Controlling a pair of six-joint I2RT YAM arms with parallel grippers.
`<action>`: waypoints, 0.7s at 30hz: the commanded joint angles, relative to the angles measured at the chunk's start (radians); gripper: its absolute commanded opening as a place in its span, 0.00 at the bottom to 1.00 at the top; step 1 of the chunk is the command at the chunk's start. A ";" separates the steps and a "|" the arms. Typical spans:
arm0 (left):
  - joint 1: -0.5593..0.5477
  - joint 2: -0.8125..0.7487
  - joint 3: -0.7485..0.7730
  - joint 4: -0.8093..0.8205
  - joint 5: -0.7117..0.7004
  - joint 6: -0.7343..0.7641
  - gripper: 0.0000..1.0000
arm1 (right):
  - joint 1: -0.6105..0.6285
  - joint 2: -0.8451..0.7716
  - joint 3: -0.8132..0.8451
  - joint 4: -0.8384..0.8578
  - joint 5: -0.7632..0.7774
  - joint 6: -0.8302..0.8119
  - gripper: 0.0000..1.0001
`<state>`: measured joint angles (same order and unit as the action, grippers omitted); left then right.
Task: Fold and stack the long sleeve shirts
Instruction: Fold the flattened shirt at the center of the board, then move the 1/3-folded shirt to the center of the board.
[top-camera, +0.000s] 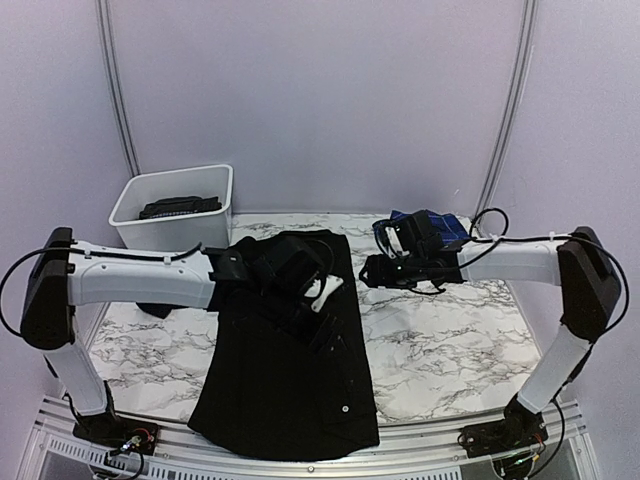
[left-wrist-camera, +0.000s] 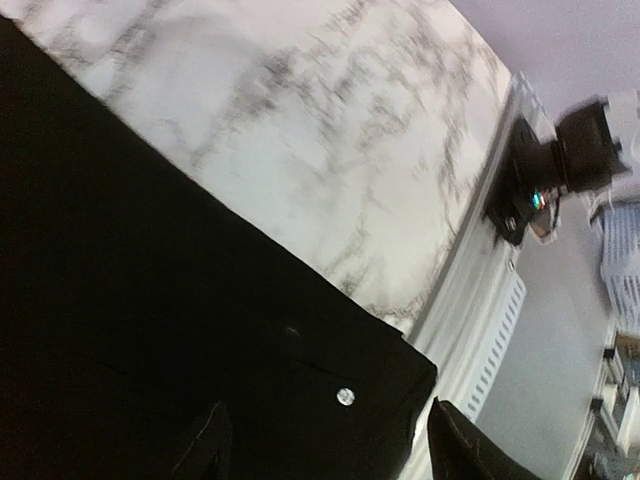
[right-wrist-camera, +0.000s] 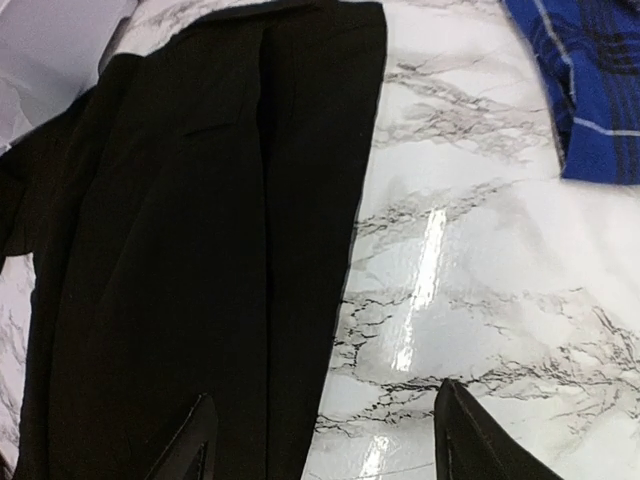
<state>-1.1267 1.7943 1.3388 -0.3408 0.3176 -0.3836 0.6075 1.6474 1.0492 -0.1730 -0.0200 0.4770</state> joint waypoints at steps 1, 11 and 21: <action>0.138 -0.074 -0.051 -0.013 -0.178 -0.114 0.67 | -0.016 0.113 0.098 0.055 -0.042 -0.055 0.66; 0.308 -0.042 -0.103 -0.014 -0.271 -0.186 0.55 | -0.055 0.461 0.382 0.059 -0.087 -0.086 0.55; 0.327 0.098 -0.038 -0.014 -0.341 -0.181 0.47 | -0.062 0.611 0.558 -0.038 -0.013 -0.109 0.48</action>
<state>-0.8062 1.8324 1.2621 -0.3435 0.0326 -0.5621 0.5472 2.2242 1.5517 -0.1673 -0.0662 0.3866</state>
